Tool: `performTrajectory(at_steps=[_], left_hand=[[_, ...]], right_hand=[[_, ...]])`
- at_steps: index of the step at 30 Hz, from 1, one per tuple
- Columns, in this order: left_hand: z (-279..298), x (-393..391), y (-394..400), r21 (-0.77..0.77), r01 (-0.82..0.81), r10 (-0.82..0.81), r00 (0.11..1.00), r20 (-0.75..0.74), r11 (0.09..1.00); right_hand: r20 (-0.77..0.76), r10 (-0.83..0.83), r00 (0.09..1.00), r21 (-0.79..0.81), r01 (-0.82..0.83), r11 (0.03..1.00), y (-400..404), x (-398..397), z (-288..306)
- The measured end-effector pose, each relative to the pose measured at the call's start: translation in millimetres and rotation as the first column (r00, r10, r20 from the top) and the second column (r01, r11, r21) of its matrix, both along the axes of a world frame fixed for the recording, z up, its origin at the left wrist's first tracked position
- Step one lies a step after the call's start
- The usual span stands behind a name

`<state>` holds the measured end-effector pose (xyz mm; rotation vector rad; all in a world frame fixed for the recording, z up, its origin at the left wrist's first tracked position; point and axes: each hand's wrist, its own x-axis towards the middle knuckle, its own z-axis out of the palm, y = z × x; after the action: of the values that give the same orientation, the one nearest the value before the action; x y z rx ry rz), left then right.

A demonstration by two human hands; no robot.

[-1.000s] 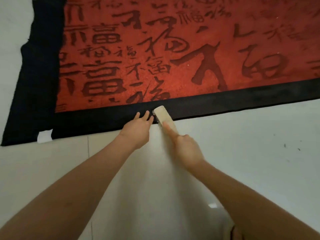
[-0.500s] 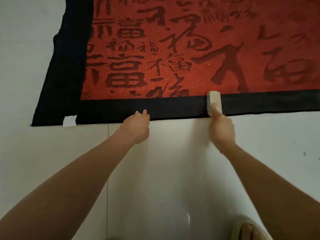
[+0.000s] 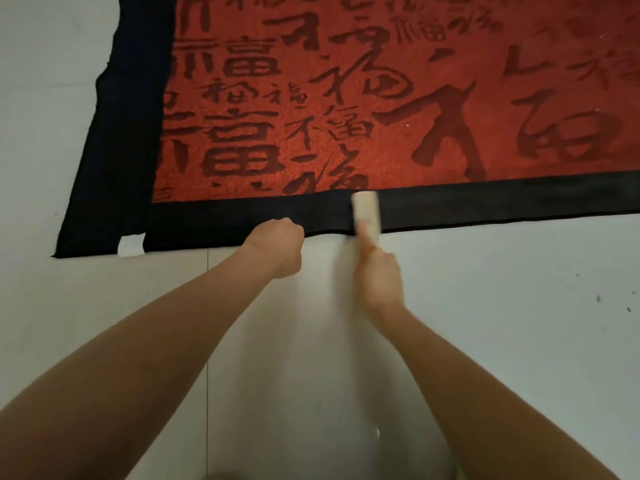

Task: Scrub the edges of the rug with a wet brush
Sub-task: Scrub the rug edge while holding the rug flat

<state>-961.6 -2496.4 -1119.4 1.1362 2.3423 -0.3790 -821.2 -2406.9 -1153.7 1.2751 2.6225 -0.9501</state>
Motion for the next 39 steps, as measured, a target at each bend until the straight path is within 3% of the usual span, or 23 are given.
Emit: performTrajectory(at_steps=[2,4,7,9,11,13,15,16,19,21,24,27,29,31,32,35,37,39], left_hand=[[-0.5,-0.3,-1.6,0.003,0.004,-0.004,1.0,-0.009,1.0],[-1.8,-2.3,-4.8,0.033,0.004,-0.004,1.0,-0.001,0.999],[-5.1,-5.1,-11.7,0.037,-0.011,0.011,1.0,0.013,0.999],[-7.6,-5.0,-11.6,0.045,-0.002,0.001,1.0,0.012,0.999],[-7.5,-3.2,-7.4,0.059,-0.014,0.014,1.0,0.014,0.998],[-5.4,-2.6,-4.1,0.069,-0.023,0.023,1.0,-0.002,0.997],[-4.9,-2.3,-5.2,0.075,-0.037,0.037,0.999,-0.009,0.997],[-6.3,-3.0,-6.9,0.077,-0.043,0.043,0.999,-0.002,0.996],[-10.5,-7.3,-14.4,0.072,-0.036,0.036,0.999,0.006,0.997],[-10.9,-5.8,-15.4,0.076,-0.031,0.031,1.0,-0.004,0.997],[-11.7,-5.8,-16.8,0.09,-0.064,0.066,0.998,-0.02,0.994],[-19.2,-15.8,-29.2,0.012,-0.097,0.097,0.995,0.01,0.995],[-24.1,-24.6,-45.3,0.012,-0.129,0.129,0.991,0.035,0.992],[-26.9,-30.5,-63.3,0.053,-0.195,0.191,0.979,0.076,0.979],[-28.5,-31.2,-69.9,0.071,-0.214,0.206,0.974,0.095,0.974],[-31.2,-29.4,-73.0,0.099,-0.228,0.217,0.97,0.111,0.969],[-32.8,-30.5,-73.8,0.135,-0.237,0.223,0.969,0.108,0.962],[-37.1,-35.8,-82.0,0.197,-0.268,0.258,0.963,0.076,0.943]], right_hand=[[0.057,0.268,0.962,-0.004,-0.268,0.963,-10.7,6.2,-2.1],[0.182,0.338,0.923,0.119,-0.362,0.925,37.2,8.5,-3.4],[0.151,-0.053,0.987,0.231,0.017,0.973,98.1,12.7,7.9],[0.082,-0.156,0.984,0.209,0.136,0.968,73.1,11.0,4.2],[0.088,-0.044,0.995,0.064,0.039,0.997,20.1,5.0,-1.9],[0.113,0.168,0.979,-0.031,-0.166,0.986,-18.3,3.3,-7.5],[0.145,0.331,0.932,0.022,-0.338,0.941,-7.4,2.4,-5.5],[0.175,0.332,0.927,0.086,-0.35,0.933,14.2,2.3,-5.1],[0.093,-0.045,0.995,0.128,0.033,0.991,51.0,-1.4,4.1],[0.038,-0.092,0.995,0.066,0.089,0.994,12.7,-14.5,3.8],[0.073,0.246,0.967,-0.051,-0.243,0.969,-58.3,-25.3,0.2],[0.14,0.429,0.893,0.066,-0.44,0.895,-24.1,-22.7,-3.9],[0.186,0.242,0.952,0.11,-0.265,0.958,22.0,-19.1,-1.6],[0.11,0.001,0.994,0.121,-0.014,0.993,30.7,-17.7,2.7],[0.081,-0.044,0.996,0.105,0.035,0.994,14.2,-22.2,3.1],[0.121,0.116,0.986,-0.02,-0.115,0.993,-60.2,-45.5,-3.5],[0.122,0.334,0.935,0.003,-0.337,0.942,-88.9,-52.2,-7.7],[0.152,0.439,0.885,0.049,-0.451,0.891,-66.4,-52.8,-8.0]])
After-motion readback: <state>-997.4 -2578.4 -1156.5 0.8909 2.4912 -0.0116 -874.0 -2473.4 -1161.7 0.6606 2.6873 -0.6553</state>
